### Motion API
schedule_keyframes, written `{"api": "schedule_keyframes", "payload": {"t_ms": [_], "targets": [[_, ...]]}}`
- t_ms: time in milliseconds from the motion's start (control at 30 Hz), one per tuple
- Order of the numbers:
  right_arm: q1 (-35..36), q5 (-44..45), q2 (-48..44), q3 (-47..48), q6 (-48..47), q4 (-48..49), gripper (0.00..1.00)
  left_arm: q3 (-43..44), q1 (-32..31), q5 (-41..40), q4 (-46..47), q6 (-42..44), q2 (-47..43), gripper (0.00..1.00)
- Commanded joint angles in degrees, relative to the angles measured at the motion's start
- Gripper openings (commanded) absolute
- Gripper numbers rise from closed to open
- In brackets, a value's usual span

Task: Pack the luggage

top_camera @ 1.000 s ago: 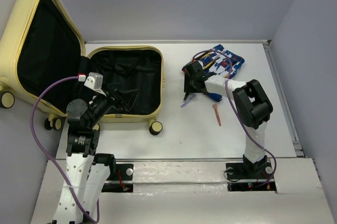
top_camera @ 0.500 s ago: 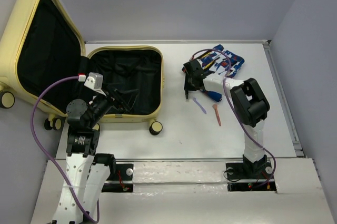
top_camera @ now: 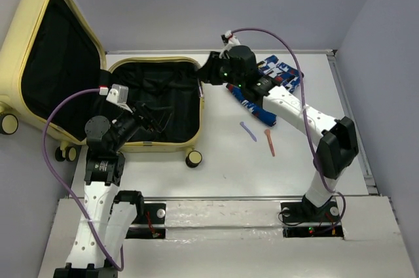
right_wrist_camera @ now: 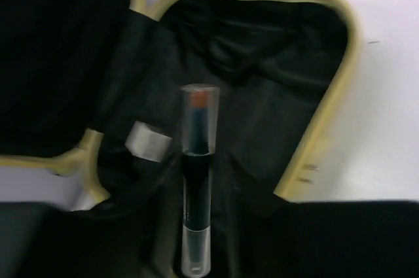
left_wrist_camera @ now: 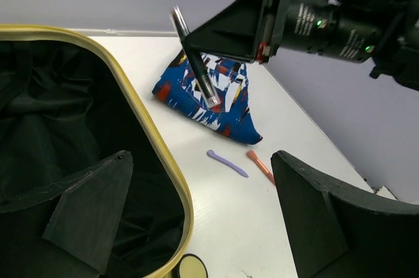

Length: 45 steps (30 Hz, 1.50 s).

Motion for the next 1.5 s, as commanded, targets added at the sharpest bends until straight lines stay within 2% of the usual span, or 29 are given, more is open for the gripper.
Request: {"api": "schedule_keyframes", "payload": {"t_ms": [0,67,133,233,300,367,400,467,533,733,800,900,967,1067,1100,1300,1400,1467], "targets": [[4.69,-7.17,6.64,12.36,-2.21,-1.82,0.69,-0.67,0.37,1.55,2.63,-0.96,1.05,0.99],[4.69,-2.82,6.50,10.91,-3.79,-5.34,0.85,-0.41,0.37,0.58,1.83,-0.43,0.88,0.99],[3.38,1.59,2.22,4.85,-5.20,-5.62,0.84,-0.23,0.37,0.14,1.30,0.10,0.35,0.99],[-1.89,4.16,-4.55,-10.52,-6.25,-5.62,0.57,-0.23,0.37,0.05,1.30,0.28,-0.18,0.99],[-4.88,3.55,-6.77,-17.03,-7.57,-7.19,0.48,-0.05,0.37,0.31,1.21,0.28,-0.36,0.99],[-6.74,5.55,-7.57,-23.29,-10.29,-10.97,0.46,-0.05,0.37,0.75,1.30,0.28,-0.62,0.99],[-6.74,9.66,-7.49,-24.61,-11.17,-12.11,0.47,-0.05,0.37,0.84,1.30,0.36,-0.71,0.99],[-6.74,11.89,-5.91,-27.34,-12.93,-14.22,0.56,0.03,0.46,0.84,1.30,0.37,-0.97,0.99],[-6.74,14.09,-3.98,-28.40,-13.55,-14.84,0.66,-0.05,0.46,0.93,1.30,0.45,-1.23,0.99],[-6.74,14.01,2.53,-23.93,-15.57,-16.43,0.68,-0.14,0.46,1.63,1.30,0.63,-1.06,0.99],[-6.74,12.78,4.28,-22.69,-15.92,-16.96,0.64,-0.14,0.46,1.63,1.30,0.72,-1.15,0.99],[-6.74,12.16,7.01,-21.81,-16.19,-17.66,0.48,-0.05,0.46,1.54,1.30,0.63,-1.32,0.99],[-5.60,11.90,7.80,-21.90,-16.02,-17.75,0.28,0.03,0.46,1.63,1.30,0.72,-1.50,0.99],[-3.84,11.89,8.42,-21.72,-15.75,-17.92,0.10,-0.05,0.46,1.72,1.30,0.72,-1.59,0.99],[-3.31,11.90,8.42,-21.55,-15.31,-18.18,0.07,0.03,0.54,1.72,1.30,0.72,-1.67,0.99],[-3.31,12.07,1.15,-21.29,-13.91,-17.40,0.07,0.04,0.54,1.81,1.30,0.72,-1.67,0.99],[-2.00,6.57,-8.24,-19.71,-14.17,-15.47,0.07,-0.05,0.54,1.81,1.30,0.63,-1.76,0.99],[-0.16,4.87,-10.46,-17.51,-13.73,-14.15,0.07,-0.05,0.54,1.81,1.30,0.63,-1.76,0.99]]}}
